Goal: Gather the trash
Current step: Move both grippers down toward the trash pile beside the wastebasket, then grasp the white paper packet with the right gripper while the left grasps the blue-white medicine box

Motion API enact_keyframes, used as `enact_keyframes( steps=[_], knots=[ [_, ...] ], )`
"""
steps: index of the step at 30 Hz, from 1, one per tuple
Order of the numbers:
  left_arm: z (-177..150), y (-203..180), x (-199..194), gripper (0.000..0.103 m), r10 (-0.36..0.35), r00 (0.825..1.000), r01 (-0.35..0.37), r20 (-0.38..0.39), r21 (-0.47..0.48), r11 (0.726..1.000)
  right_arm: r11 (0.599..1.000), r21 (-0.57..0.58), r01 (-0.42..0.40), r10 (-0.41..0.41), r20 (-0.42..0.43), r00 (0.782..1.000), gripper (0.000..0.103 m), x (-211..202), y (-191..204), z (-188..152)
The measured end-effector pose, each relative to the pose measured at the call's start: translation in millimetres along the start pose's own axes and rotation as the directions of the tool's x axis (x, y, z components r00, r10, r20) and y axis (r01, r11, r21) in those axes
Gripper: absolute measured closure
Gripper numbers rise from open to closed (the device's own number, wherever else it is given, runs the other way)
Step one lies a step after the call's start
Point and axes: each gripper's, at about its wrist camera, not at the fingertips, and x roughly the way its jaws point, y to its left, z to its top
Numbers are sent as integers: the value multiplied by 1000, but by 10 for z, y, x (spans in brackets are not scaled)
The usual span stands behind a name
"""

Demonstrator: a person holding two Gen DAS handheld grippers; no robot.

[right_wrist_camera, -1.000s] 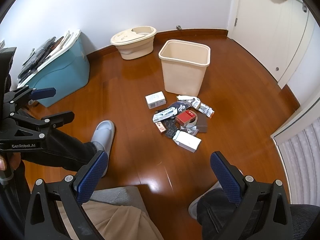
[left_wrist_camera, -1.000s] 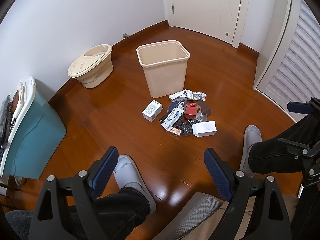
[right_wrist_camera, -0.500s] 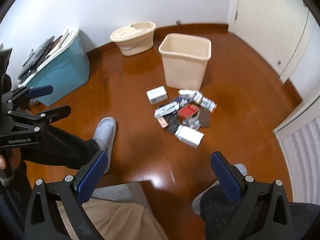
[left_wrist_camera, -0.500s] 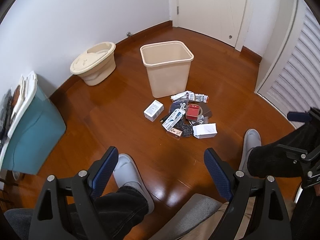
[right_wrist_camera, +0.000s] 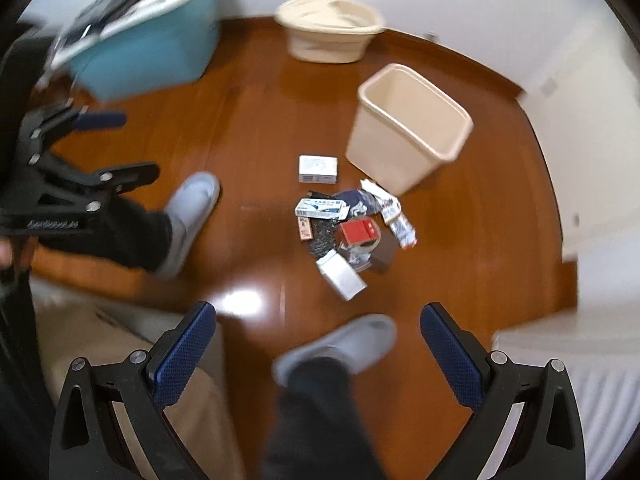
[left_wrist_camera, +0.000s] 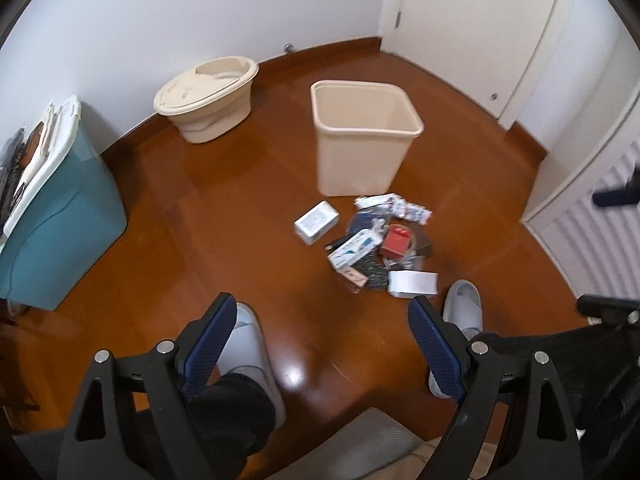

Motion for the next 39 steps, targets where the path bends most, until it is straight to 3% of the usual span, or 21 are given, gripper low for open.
enact_keyframes(
  steps=[5, 9, 12, 15, 18, 22, 24, 27, 30, 39],
  knots=[
    [215, -89, 541, 15, 73, 997, -68, -38, 114, 991, 957, -272, 100, -107, -12, 994, 0, 506, -181, 245],
    [308, -260, 1166, 15, 115, 985, -84, -128, 225, 971, 938, -335, 83, -104, -46, 994, 0, 1231, -453, 213],
    [333, -343, 1720, 15, 127, 967, -66, -221, 266, 962, 945, -327, 26, -54, -75, 996, 0, 1746, -586, 124],
    [330, -334, 2263, 15, 123, 939, -52, -322, 221, 974, 962, -268, -45, 19, -100, 995, 0, 2276, -738, 9],
    [330, -267, 2725, 15, 96, 924, -54, -371, 120, 991, 975, -193, -112, 95, -96, 991, 0, 2694, -863, -86],
    [304, -232, 3122, 15, 107, 914, -87, -392, 68, 994, 976, -109, -190, 184, -67, 981, 0, 3185, -1003, -201],
    [317, -248, 3278, 15, 118, 915, -95, -386, 79, 992, 975, -103, -195, 193, -28, 981, 2, 3461, -982, -274],
    [353, -320, 3496, 15, 103, 926, -66, -364, 113, 991, 966, -232, -116, 127, 35, 991, 3, 3676, -753, -418],
    [366, -416, 3644, 15, 108, 934, -49, -340, 178, 983, 943, -311, -115, 138, 53, 989, 6, 3892, -613, -527],
    [376, -629, 3884, 15, 75, 952, 2, -297, 251, 968, 924, -378, -51, 99, 107, 989, 13, 4308, -691, -672]
  ],
)
